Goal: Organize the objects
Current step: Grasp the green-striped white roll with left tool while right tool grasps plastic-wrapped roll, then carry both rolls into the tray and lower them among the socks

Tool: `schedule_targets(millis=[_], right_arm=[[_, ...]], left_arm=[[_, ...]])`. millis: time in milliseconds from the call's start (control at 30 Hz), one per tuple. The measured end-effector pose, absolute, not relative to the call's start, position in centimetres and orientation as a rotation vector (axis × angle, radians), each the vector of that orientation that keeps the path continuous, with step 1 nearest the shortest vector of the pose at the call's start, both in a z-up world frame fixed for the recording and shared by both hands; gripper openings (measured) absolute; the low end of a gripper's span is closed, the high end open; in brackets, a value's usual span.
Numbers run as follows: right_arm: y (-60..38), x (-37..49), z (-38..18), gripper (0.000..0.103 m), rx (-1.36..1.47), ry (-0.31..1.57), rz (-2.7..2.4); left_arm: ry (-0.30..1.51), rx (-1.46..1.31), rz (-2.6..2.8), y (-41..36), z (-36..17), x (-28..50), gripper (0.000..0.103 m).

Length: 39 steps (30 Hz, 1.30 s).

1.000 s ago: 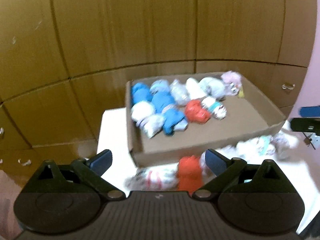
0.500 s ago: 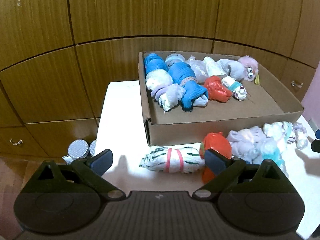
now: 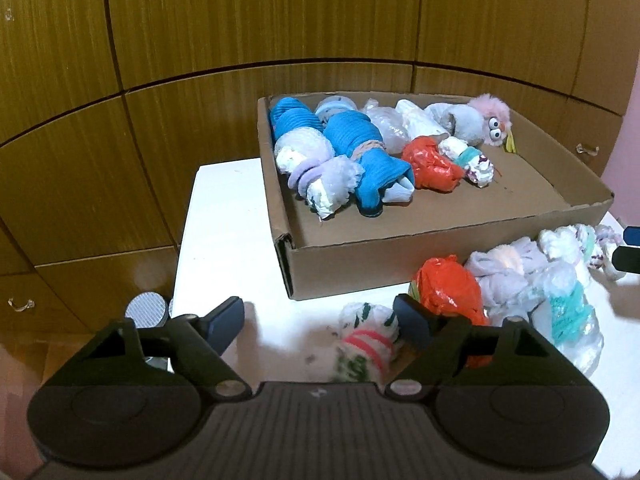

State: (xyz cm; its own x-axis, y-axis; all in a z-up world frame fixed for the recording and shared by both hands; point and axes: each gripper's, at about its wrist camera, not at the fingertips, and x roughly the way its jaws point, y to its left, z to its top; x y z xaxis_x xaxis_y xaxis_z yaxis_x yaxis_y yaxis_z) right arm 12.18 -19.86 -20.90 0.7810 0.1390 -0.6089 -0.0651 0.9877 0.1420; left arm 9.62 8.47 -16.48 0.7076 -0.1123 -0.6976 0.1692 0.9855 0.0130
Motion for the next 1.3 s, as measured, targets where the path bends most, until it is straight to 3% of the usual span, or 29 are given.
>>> schedule_targets(millis=[133,300,367,433,667,733,1300], right_arm=[[-20.2,12.1,-21.4,0.082,0.099,0.679,0.1],[-20.5,12.2,-21.7,0.08,0.098,0.68,0.099],[-20.6,12.5,-22.0,0.077,0.102,0.688,0.101],[-20.6,12.6,-22.1,0.072,0.107,0.692,0.103],[-20.4,12.6,-22.4,0.062,0.094,0.694,0.098],[-20.5,12.5,-22.4,0.049,0.096,0.69,0.096],[-22.1,10.4,-18.9,0.047,0.1,0.603,0.098]], left_arm=[[0.761,0.052,-0.158,8.9,-16.6,8.8,0.075],[0.745,0.095,-0.167,8.4,-17.1,7.3,0.079],[0.732,0.102,-0.177,8.4,-17.1,7.1,0.075],[0.731,0.09,-0.185,8.5,-17.0,7.1,0.061],[0.717,0.097,-0.187,8.1,-16.9,6.5,0.058],[0.718,0.091,-0.185,8.1,-16.8,6.5,0.056],[0.659,0.105,-0.19,7.7,-12.6,5.4,0.056]])
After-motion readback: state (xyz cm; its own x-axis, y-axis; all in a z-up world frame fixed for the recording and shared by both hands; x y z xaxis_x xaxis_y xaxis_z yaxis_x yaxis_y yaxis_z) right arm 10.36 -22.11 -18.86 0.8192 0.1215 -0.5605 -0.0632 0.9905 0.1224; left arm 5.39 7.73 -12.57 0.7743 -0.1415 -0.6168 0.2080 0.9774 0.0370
